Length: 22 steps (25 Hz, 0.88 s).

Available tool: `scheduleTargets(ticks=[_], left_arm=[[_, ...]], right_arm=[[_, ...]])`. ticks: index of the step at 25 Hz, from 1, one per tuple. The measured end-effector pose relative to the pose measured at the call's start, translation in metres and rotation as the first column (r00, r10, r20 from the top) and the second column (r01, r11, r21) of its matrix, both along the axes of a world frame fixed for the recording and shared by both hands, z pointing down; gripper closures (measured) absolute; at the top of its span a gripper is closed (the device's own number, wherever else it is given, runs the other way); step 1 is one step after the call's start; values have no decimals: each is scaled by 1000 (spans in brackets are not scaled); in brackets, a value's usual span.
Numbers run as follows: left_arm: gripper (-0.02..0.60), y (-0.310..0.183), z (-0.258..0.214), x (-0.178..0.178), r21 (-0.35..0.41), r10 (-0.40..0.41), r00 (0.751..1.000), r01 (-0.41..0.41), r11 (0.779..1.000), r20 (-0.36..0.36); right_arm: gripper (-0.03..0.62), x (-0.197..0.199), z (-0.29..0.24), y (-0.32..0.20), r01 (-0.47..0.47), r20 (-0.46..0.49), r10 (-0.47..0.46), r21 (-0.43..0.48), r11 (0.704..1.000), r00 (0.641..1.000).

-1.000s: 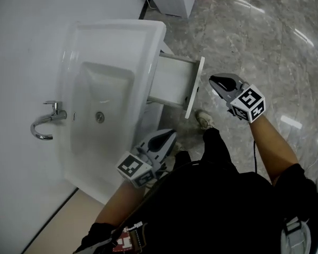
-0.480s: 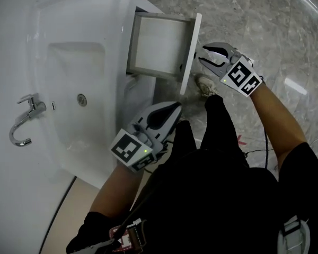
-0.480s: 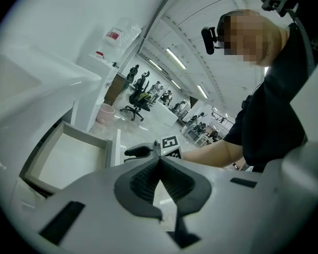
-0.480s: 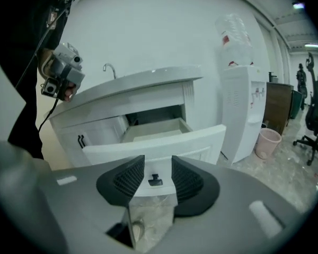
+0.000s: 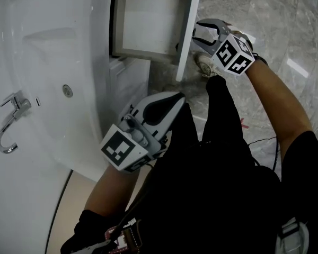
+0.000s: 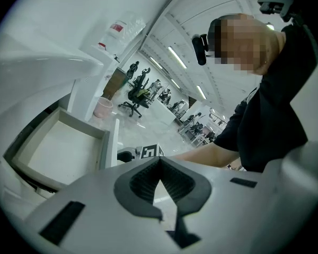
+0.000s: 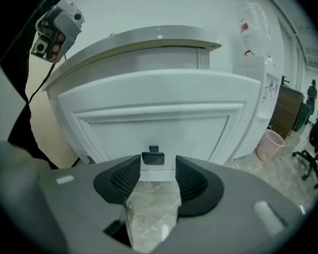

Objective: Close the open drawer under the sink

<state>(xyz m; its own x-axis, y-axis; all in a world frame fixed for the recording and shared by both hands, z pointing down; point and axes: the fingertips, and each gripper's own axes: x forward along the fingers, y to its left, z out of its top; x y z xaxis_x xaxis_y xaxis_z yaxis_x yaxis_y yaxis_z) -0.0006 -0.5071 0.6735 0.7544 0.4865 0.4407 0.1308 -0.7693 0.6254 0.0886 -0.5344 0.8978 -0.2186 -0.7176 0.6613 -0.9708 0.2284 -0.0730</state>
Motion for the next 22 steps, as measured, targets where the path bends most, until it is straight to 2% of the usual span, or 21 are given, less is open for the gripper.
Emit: scheduleTargets(ticks=[4, 6, 10, 13, 17, 22], left_arm=[[584, 2, 9, -5, -19, 9, 1000, -9, 1000, 5], [584, 1, 11, -4, -27, -3, 1000, 3, 1000, -1], [584, 1, 7, 1, -58, -31, 999, 30, 998, -23], [584, 3, 11, -10, -52, -4, 1000, 4, 999, -4], [584, -2, 9, -11, -59, -29, 999, 28, 998, -16], [584, -9, 13, -19, -56, -22, 1000, 23, 998, 2]], right_arm=[[421, -4, 8, -6, 23, -23, -23, -4, 1000, 999], [451, -7, 9, -8, 38, -30, -38, 3, 999, 999], [457, -8, 8, -10, 48, -42, -47, 18, 999, 998], [459, -7, 7, -11, 48, -52, -48, 11, 999, 997], [459, -10, 8, -15, 54, -56, -53, 7, 999, 997], [460, -10, 8, -23, 59, -58, -59, 2, 998, 997]])
